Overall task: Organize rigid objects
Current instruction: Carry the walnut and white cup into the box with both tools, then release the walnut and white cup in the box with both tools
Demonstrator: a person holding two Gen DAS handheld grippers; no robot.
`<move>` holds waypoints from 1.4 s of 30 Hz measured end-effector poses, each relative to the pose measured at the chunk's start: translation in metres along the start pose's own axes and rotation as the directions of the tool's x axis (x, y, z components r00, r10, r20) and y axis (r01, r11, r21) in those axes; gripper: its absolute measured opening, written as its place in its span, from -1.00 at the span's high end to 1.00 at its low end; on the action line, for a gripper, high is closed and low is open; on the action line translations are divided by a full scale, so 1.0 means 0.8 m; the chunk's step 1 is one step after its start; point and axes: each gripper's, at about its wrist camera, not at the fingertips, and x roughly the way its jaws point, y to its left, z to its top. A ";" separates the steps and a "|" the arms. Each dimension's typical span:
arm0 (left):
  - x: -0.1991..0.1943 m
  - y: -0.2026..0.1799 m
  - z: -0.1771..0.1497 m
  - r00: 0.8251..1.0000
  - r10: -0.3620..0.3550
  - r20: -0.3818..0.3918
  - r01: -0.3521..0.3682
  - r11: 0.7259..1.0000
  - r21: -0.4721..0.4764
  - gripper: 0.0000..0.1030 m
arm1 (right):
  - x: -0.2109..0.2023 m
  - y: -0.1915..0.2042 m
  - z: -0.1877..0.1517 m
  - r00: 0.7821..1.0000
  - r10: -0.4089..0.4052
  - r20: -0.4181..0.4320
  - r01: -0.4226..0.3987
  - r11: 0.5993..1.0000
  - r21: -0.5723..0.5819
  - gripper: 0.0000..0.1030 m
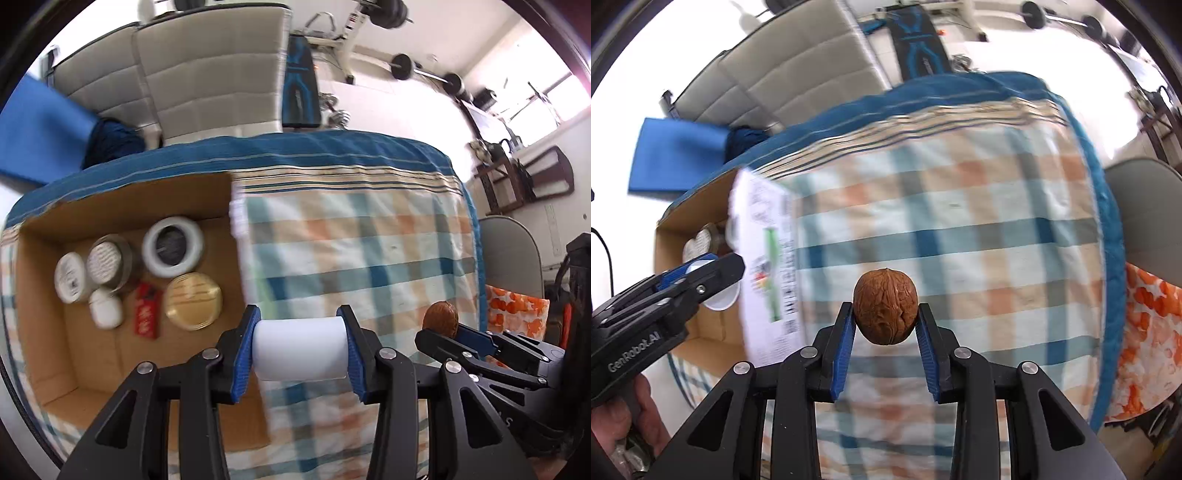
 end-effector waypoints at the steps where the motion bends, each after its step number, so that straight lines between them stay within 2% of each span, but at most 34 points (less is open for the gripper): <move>1: -0.007 0.018 -0.007 1.000 0.008 0.009 -0.008 1.000 -0.017 0.23 | -0.005 0.011 -0.007 1.000 0.010 0.001 -0.010 1.000 -0.014 0.31; 7: -0.029 0.118 -0.046 0.994 0.104 0.026 -0.100 0.989 -0.108 0.23 | 0.032 0.137 -0.031 0.999 0.042 -0.023 -0.044 0.994 -0.105 0.31; 10: -0.020 0.168 -0.062 0.992 0.127 0.002 -0.125 0.978 -0.167 0.23 | 0.061 0.177 -0.036 0.998 0.038 -0.052 -0.044 0.992 -0.119 0.31; 15: 0.012 0.229 -0.081 0.993 0.104 -0.056 -0.115 0.966 -0.232 0.23 | 0.125 0.223 -0.040 0.995 0.014 -0.103 -0.027 0.992 -0.122 0.31; 22: 0.078 0.268 -0.083 0.988 0.039 -0.152 -0.080 0.960 -0.268 0.23 | 0.211 0.241 -0.033 0.985 -0.042 -0.167 0.027 0.996 -0.090 0.31; 26: 0.111 0.276 -0.079 0.979 0.038 -0.199 -0.089 0.964 -0.252 0.23 | 0.245 0.246 -0.032 0.977 -0.086 -0.195 0.069 0.993 -0.093 0.31; 34: 0.141 0.281 -0.076 0.969 0.047 -0.243 -0.100 0.972 -0.212 0.23 | 0.275 0.251 -0.031 0.969 -0.146 -0.200 0.127 0.986 -0.107 0.30; 42: 0.151 0.285 -0.074 0.969 0.059 -0.238 -0.108 0.974 -0.198 0.22 | 0.285 0.253 -0.028 0.959 -0.181 -0.218 0.161 0.981 -0.106 0.27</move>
